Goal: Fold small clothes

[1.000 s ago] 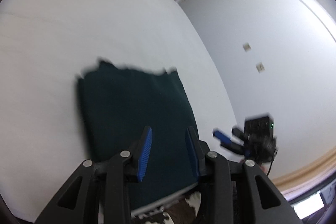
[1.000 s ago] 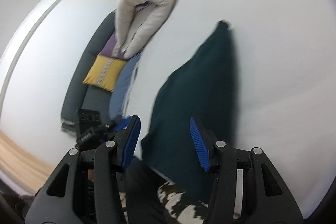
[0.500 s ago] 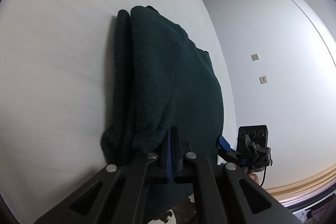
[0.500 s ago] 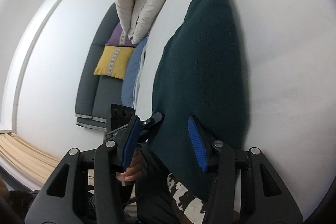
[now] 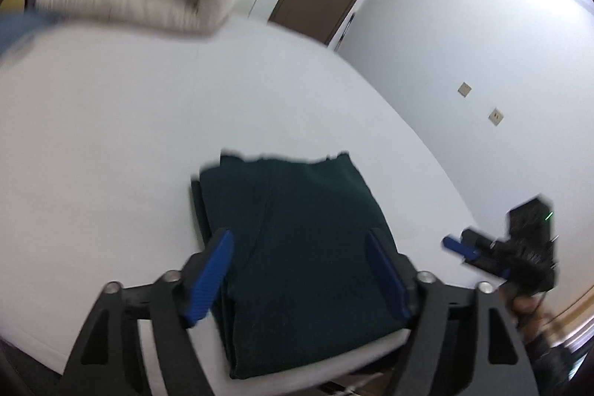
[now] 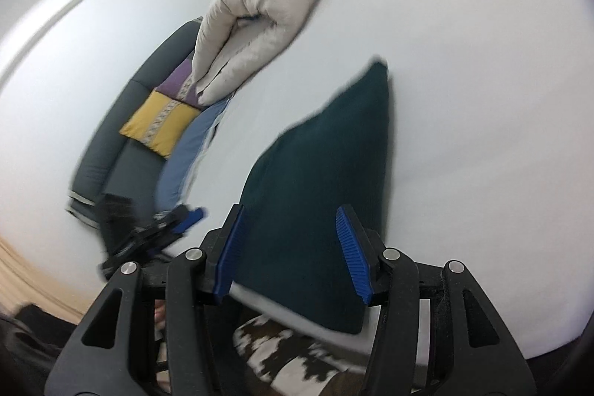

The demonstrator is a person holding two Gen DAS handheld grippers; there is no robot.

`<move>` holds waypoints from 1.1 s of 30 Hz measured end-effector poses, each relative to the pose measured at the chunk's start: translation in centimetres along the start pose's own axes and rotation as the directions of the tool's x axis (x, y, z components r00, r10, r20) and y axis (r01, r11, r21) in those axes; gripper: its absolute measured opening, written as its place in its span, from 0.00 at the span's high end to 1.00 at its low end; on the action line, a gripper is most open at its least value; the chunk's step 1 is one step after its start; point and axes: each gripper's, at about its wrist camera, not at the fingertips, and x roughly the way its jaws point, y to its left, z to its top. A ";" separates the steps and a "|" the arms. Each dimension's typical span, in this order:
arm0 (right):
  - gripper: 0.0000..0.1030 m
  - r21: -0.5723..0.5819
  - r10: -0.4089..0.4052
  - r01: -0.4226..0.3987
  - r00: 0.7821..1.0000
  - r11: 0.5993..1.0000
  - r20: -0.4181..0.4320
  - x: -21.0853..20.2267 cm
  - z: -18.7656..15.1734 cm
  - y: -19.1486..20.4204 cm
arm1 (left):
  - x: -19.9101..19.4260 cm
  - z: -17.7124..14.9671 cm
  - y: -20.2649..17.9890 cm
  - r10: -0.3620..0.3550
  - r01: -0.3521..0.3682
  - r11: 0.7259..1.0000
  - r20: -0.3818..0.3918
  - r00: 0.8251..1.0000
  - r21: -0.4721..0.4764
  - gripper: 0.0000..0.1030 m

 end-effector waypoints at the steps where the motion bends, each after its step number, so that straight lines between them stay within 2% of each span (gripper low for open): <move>1: 0.46 -0.046 -0.040 0.041 0.999 0.998 0.028 -0.6 0.3 1.3 | -0.7 0.1 -1.0 0.039 -0.041 0.998 0.033 0.999 0.047 0.13; 3: 0.35 -0.125 -0.110 0.119 0.991 0.985 0.081 -1.6 0.9 3.6 | -1.9 0.2 -2.8 0.124 -0.139 0.981 0.112 0.986 0.134 0.01; 4: 0.28 -0.156 -0.135 0.151 0.985 0.976 0.108 -2.4 1.0 4.5 | -2.5 0.3 -3.8 0.180 -0.208 0.962 0.163 0.970 0.178 0.00; 5: 0.25 -0.194 -0.164 0.191 0.976 0.962 0.147 -3.0 1.2 5.7 | -3.0 0.4 -4.4 0.234 -0.279 0.937 0.214 0.948 0.212 0.00; 7: 0.13 -0.241 -0.196 0.245 0.958 0.939 0.209 -4.2 1.4 7.6 | -3.5 0.7 -5.2 0.301 -0.372 0.895 0.281 0.911 0.248 0.00; 8: 0.09 -0.256 -0.207 0.268 0.948 0.929 0.241 -4.8 1.5 8.4 | -4.0 0.9 -5.8 0.339 -0.427 0.867 0.324 0.883 0.258 0.00; 9: 0.06 -0.264 -0.216 0.290 0.937 0.920 0.275 -5.5 1.6 9.1 | -4.4 1.0 -6.3 0.355 -0.454 0.852 0.349 0.867 0.260 0.00; 11: 0.00 -0.254 -0.247 0.357 0.892 0.899 0.379 -7.0 1.6 10.5 | -5.6 1.4 -7.1 0.362 -0.484 0.839 0.407 0.838 0.249 0.00; 13: 0.00 -0.246 -0.279 0.418 0.848 0.874 0.450 -8.1 1.6 11.5 | -6.7 1.6 -7.4 0.389 -0.503 0.839 0.417 0.822 0.208 0.00; 14: 0.00 -0.247 -0.299 0.454 0.824 0.856 0.480 -8.6 1.8 12.1 | -7.1 2.0 -7.4 0.412 -0.505 0.845 0.384 0.826 0.179 0.00; 16: 0.00 -0.248 -0.341 0.507 0.798 0.825 0.497 -9.0 2.2 13.0 | -6.9 2.7 -7.0 0.389 -0.459 0.875 0.341 0.856 0.154 0.00; 18: 0.00 -0.235 -0.353 0.522 0.785 0.820 0.510 -9.9 2.4 13.7 | -7.1 2.9 -6.9 0.403 -0.463 0.877 0.331 0.853 0.126 0.00; 20: 0.00 -0.222 -0.341 0.506 0.787 0.834 0.514 -10.5 2.5 14.2 | -7.3 2.7 -6.9 0.414 -0.471 0.873 0.313 0.854 0.130 0.00; 25: 0.00 -0.215 -0.386 0.486 0.840 0.847 0.381 -9.3 2.5 14.3 | -5.5 1.4 -5.9 0.449 -0.475 0.872 0.189 0.873 0.123 0.00; 28: 0.00 -0.198 -0.458 0.522 0.839 0.830 0.295 -6.9 1.6 13.9 | -3.8 0.4 -4.7 0.456 -0.465 0.880 0.095 0.885 0.097 0.00; 30: 0.00 -0.192 -0.496 0.545 0.831 0.816 0.252 -5.4 0.6 13.2 | -2.7 -0.3 -4.1 0.470 -0.472 0.877 0.043 0.882 0.094 0.00; 33: 0.00 -0.189 -0.532 0.568 0.820 0.801 0.212 -3.4 -0.5 11.7 | -1.3 -1.5 -3.2 0.502 -0.498 0.861 -0.014 0.865 0.105 0.00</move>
